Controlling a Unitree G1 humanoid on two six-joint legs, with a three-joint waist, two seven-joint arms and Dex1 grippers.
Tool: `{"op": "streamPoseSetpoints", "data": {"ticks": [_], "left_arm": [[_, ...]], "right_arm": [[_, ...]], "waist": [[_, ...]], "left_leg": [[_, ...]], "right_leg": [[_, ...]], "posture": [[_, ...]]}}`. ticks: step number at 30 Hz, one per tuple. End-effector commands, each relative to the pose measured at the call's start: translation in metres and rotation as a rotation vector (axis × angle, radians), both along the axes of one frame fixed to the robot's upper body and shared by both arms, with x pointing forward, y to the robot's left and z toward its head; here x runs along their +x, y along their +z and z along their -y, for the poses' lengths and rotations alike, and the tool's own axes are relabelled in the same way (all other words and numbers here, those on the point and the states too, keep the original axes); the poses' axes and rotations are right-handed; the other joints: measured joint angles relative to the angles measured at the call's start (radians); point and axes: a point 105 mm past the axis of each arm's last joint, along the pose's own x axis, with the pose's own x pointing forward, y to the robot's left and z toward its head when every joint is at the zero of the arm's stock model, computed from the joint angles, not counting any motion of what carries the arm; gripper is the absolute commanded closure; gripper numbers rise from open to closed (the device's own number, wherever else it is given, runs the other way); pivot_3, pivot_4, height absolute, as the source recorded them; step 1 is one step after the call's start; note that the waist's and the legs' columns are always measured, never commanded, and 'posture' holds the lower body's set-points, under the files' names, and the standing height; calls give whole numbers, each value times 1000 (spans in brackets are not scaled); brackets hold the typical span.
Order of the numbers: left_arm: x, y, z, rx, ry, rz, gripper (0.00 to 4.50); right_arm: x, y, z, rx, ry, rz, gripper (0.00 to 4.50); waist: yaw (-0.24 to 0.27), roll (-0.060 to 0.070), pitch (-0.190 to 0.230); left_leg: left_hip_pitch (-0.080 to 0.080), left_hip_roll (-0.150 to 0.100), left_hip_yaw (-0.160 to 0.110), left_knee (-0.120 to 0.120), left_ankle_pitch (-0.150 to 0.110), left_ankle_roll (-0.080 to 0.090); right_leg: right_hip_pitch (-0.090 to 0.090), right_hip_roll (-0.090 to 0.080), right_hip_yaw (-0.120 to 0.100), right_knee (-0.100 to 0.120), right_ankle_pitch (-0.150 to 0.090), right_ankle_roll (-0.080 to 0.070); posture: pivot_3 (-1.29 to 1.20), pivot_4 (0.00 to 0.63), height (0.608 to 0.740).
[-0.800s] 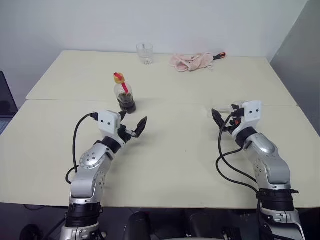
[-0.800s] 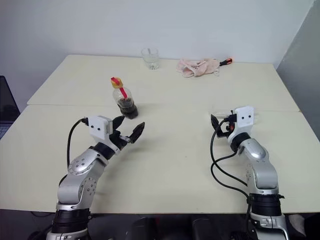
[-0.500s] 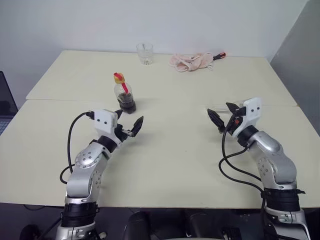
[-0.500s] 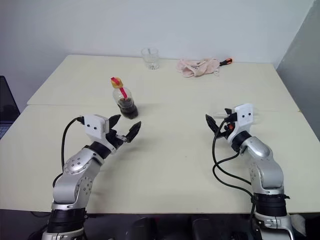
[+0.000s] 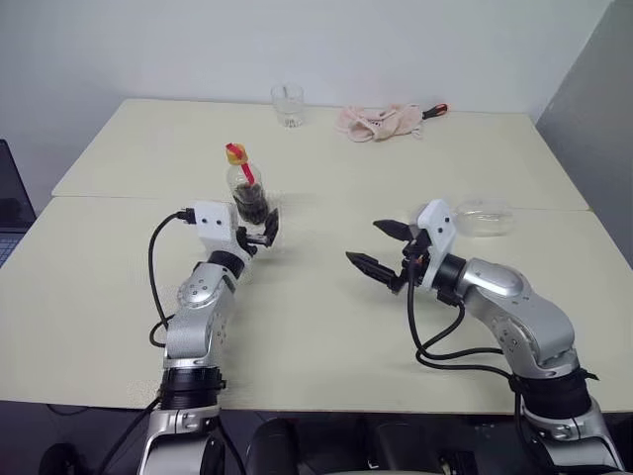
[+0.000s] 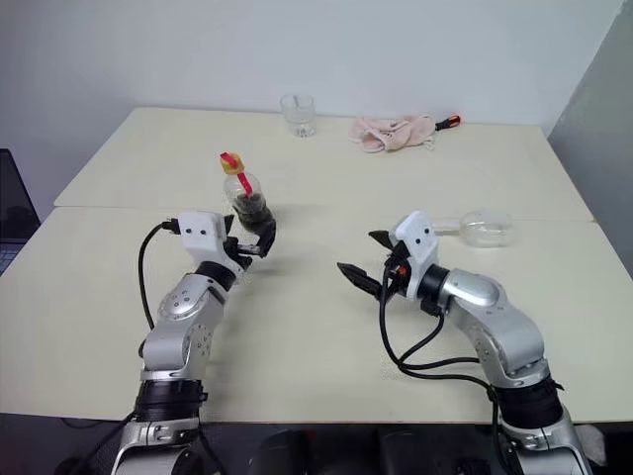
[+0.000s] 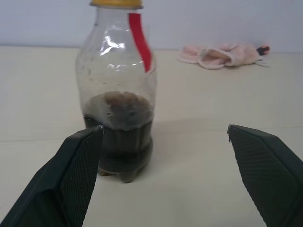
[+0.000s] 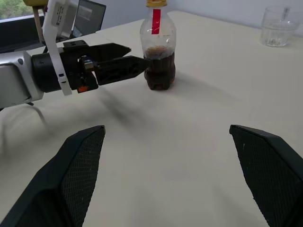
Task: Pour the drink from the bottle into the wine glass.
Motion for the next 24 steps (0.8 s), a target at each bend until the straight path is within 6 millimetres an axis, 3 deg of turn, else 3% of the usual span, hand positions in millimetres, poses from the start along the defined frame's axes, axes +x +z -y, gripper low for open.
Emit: {"op": "streamPoseSetpoints", "data": {"ticks": [1, 11, 24], "left_arm": [[2, 18, -12, 24, 52, 70, 52], [22, 25, -16, 58, -14, 45, 52], [53, 27, -10, 104, -57, 20, 52]], "right_arm": [[-6, 14, -7, 2, 29, 64, 0], [6, 12, -2, -7, -41, 61, 0], [3, 13, -2, -18, -37, 62, 0]], "waist": [[0, 0, 0], [1, 0, 0], [5, 0, 0]], "left_leg": [[0, 0, 0, 0, 0, 0], [-1, 0, 1, 1, 0, 0], [-5, 0, 1, 1, 0, 0]], "right_leg": [[0, 0, 0, 0, 0, 0], [0, 0, -2, 0, 0, 0], [-3, 0, -5, 0, 0, 0]], "posture": [[0, 150, 740], [0, 150, 740], [0, 150, 740]]}}
